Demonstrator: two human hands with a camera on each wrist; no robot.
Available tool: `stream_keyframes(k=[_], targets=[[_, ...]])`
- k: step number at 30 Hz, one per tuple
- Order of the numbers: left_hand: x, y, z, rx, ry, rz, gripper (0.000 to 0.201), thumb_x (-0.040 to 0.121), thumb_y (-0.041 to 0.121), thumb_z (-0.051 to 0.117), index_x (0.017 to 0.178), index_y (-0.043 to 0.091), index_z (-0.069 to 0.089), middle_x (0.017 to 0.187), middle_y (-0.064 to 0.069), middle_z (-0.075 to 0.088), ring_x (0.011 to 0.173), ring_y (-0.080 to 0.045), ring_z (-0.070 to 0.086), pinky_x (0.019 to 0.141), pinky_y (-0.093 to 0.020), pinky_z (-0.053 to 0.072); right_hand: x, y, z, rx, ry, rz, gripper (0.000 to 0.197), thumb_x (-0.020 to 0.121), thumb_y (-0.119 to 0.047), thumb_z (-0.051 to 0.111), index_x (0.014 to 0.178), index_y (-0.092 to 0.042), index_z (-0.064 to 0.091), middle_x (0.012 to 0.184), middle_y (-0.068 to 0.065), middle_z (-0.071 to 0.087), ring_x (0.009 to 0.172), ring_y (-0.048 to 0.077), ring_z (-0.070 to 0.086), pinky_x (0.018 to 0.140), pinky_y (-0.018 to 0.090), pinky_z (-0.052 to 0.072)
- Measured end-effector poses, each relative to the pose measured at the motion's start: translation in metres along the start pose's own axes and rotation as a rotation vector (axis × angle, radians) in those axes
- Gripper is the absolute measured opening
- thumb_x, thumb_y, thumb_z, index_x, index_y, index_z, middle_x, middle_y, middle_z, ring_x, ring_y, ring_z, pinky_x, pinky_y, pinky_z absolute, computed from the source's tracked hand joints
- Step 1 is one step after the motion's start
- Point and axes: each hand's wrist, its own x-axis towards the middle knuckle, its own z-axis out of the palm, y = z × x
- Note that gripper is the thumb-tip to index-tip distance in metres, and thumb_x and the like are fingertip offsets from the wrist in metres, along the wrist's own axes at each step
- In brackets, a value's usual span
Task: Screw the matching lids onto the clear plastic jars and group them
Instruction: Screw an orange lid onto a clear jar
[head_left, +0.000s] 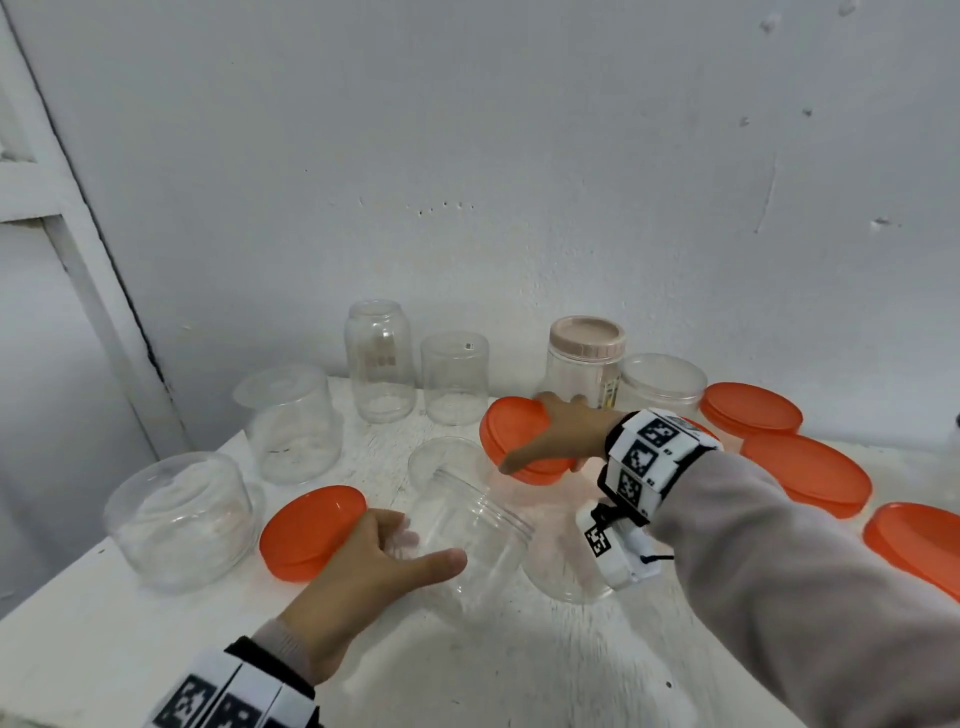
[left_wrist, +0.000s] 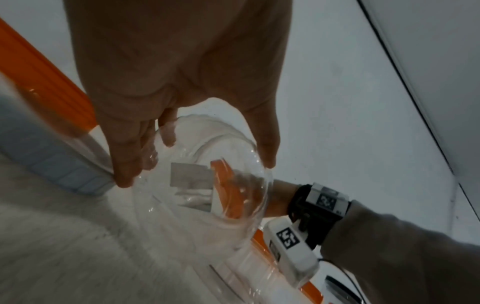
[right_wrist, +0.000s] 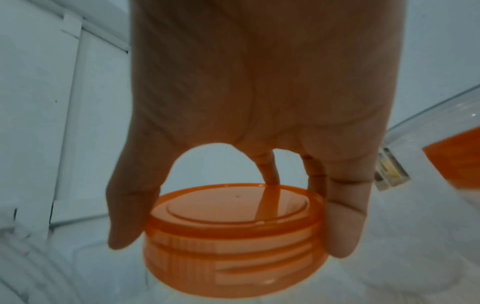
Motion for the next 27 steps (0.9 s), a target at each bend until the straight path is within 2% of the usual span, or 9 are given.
stream_keyframes(k=[2,6,11,15,18,20,22,24,27], targets=[[-0.004,0.004,0.005,0.054,-0.023,-0.002,0.123,0.027,0.061,0.086,0.135,0.026,0.038,0.121,0.009,0.051,0.105,-0.006,0.054,0.081,-0.022,0.045,-0.009,-0.001,-0.005,0.027,-0.003,-0.037,0.118,0.046,-0.076,0.073,0.143,-0.035,0.02,0.127,0.006,0.033,0.073,0.017,0.07,0.075,0.035,0.051],[-0.01,0.01,0.012,0.153,-0.087,0.002,0.115,0.046,0.052,0.086,0.144,0.025,0.033,0.139,0.0,0.043,0.121,-0.017,0.049,0.101,-0.032,0.042,-0.026,-0.002,-0.011,0.104,-0.052,-0.103,0.126,0.036,-0.072,0.076,0.143,-0.026,0.026,0.13,0.003,0.038,0.089,0.023,0.067,0.079,0.04,0.059],[-0.012,0.008,0.017,0.255,-0.208,-0.003,0.096,0.056,0.04,0.09,0.136,0.027,0.038,0.134,0.007,0.051,0.117,-0.011,0.054,0.104,-0.033,0.044,-0.051,-0.005,-0.013,0.15,-0.097,-0.179,0.106,0.06,-0.054,0.082,0.145,-0.019,0.029,0.131,-0.003,0.042,0.105,0.02,0.057,0.079,0.035,0.059],[-0.012,0.005,0.025,0.342,-0.217,0.031,0.097,0.058,0.04,0.088,0.137,0.028,0.034,0.131,0.013,0.051,0.117,-0.008,0.05,0.1,-0.026,0.041,-0.072,-0.009,-0.014,0.006,-0.109,-0.229,0.107,0.064,-0.057,0.079,0.149,-0.028,0.021,0.142,-0.004,0.035,0.108,0.019,0.053,0.078,0.026,0.054],[-0.015,0.007,0.033,0.337,-0.219,0.065,0.095,0.06,0.037,0.088,0.137,0.029,0.033,0.128,0.014,0.053,0.117,-0.008,0.051,0.103,-0.031,0.043,-0.083,-0.015,-0.01,-0.163,-0.109,-0.245,0.112,0.062,-0.066,0.075,0.15,-0.037,0.013,0.147,-0.007,0.026,0.123,0.022,0.046,0.098,0.038,0.043],[-0.019,0.011,0.038,0.286,-0.234,0.119,0.079,0.064,0.027,0.088,0.126,0.037,0.039,0.114,0.021,0.061,0.107,0.003,0.056,0.091,-0.016,0.048,-0.086,-0.018,-0.006,-0.215,-0.12,-0.253,0.112,0.063,-0.064,0.075,0.15,-0.037,0.01,0.149,-0.006,0.022,0.132,0.023,0.035,0.106,0.043,0.037],[-0.023,0.014,0.045,0.239,-0.241,0.185,0.066,0.066,0.012,0.086,0.109,0.039,0.044,0.099,0.027,0.066,0.093,0.016,0.058,0.075,-0.004,0.047,-0.088,-0.021,-0.001,-0.234,-0.149,-0.263,0.11,0.066,-0.059,0.076,0.151,-0.037,0.01,0.148,-0.006,0.022,0.135,0.023,0.031,0.106,0.041,0.036],[-0.024,0.014,0.051,0.193,-0.219,0.234,0.065,0.064,0.002,0.084,0.105,0.038,0.047,0.094,0.028,0.068,0.09,0.014,0.061,0.075,-0.008,0.05,-0.09,-0.023,0.002,-0.257,-0.169,-0.27,0.109,0.067,-0.058,0.076,0.151,-0.038,0.01,0.148,-0.006,0.022,0.135,0.022,0.031,0.106,0.042,0.036],[-0.026,0.012,0.055,0.124,-0.148,0.242,0.071,0.062,-0.002,0.085,0.102,0.04,0.045,0.095,0.021,0.066,0.087,0.015,0.061,0.067,-0.005,0.048,-0.093,-0.026,0.007,-0.258,-0.177,-0.286,0.107,0.068,-0.056,0.076,0.15,-0.04,0.01,0.146,-0.006,0.024,0.135,0.022,0.032,0.107,0.044,0.037]])
